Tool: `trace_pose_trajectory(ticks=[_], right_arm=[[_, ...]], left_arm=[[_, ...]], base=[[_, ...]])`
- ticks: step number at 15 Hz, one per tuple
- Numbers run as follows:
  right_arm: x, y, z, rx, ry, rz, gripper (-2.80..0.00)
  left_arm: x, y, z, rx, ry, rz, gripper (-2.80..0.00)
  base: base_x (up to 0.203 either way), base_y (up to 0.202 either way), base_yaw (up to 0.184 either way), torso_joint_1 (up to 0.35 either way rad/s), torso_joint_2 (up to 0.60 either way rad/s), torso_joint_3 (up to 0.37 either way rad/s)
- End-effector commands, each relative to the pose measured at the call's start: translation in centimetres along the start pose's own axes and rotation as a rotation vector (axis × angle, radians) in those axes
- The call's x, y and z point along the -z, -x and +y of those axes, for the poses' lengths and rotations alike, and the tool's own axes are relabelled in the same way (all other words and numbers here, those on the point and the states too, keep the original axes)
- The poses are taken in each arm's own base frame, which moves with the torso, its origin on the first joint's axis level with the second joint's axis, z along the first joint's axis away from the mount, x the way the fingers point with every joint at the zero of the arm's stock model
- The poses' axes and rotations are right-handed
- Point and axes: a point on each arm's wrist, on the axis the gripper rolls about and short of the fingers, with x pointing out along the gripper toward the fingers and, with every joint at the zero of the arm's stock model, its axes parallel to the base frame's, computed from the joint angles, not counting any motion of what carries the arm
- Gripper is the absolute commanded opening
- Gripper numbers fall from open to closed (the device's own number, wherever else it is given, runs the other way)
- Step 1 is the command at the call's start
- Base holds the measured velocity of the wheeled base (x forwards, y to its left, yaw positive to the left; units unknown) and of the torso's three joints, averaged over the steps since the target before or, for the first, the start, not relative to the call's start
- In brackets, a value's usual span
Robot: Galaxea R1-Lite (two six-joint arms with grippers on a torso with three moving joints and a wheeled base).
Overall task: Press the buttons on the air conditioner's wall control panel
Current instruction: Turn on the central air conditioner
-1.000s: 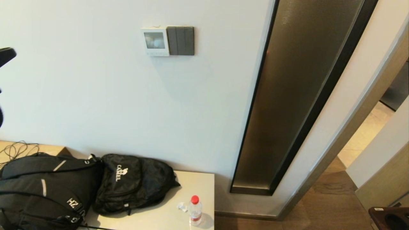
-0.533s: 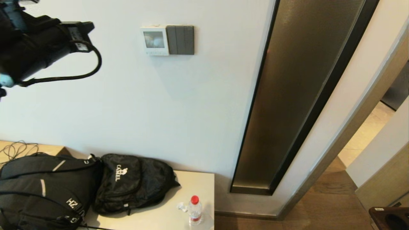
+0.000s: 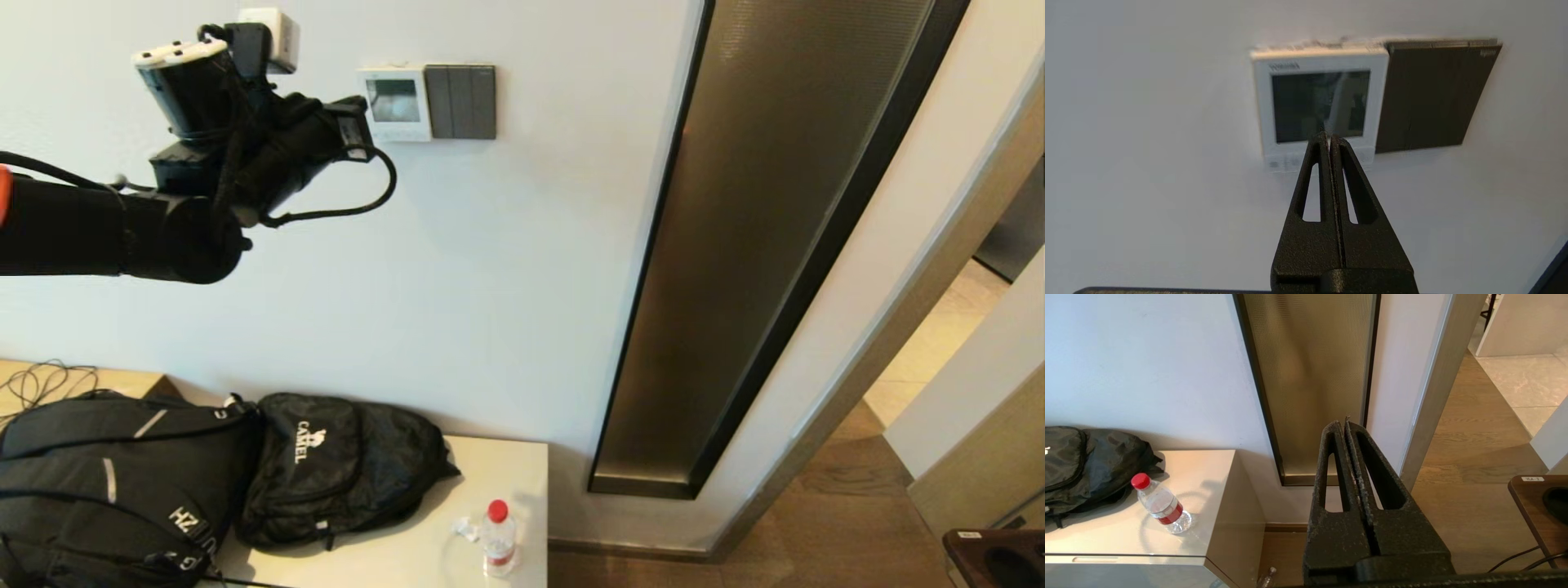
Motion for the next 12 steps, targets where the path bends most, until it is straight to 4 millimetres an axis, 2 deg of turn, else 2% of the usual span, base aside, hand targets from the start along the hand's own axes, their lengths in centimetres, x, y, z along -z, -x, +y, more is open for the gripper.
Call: trace_pose_trajectory(ticks=[1, 6, 12], right_arm=[[0.0, 0.0, 0.0, -0.001, 0.000, 0.000, -2.80], [0.0, 0.0, 0.0, -0.001, 0.000, 0.003, -2.80], [0.0, 0.0, 0.0, -0.001, 0.000, -0.002, -2.80]], left_arm=[[2.4, -1.1, -1.1, 0.026, 0.009, 0.038, -2.80], [3.6, -1.7, -4.3, 0.102, 0.031, 0.054, -2.80], [4.4, -3.0, -4.7, 0.104, 0.033, 0.044, -2.80]], base=[[0.000, 0.000, 0.000, 0.000, 0.00, 0.000], [0.000, 0.000, 0.000, 0.000, 0.00, 0.000], [0.000, 0.000, 0.000, 0.000, 0.00, 0.000]])
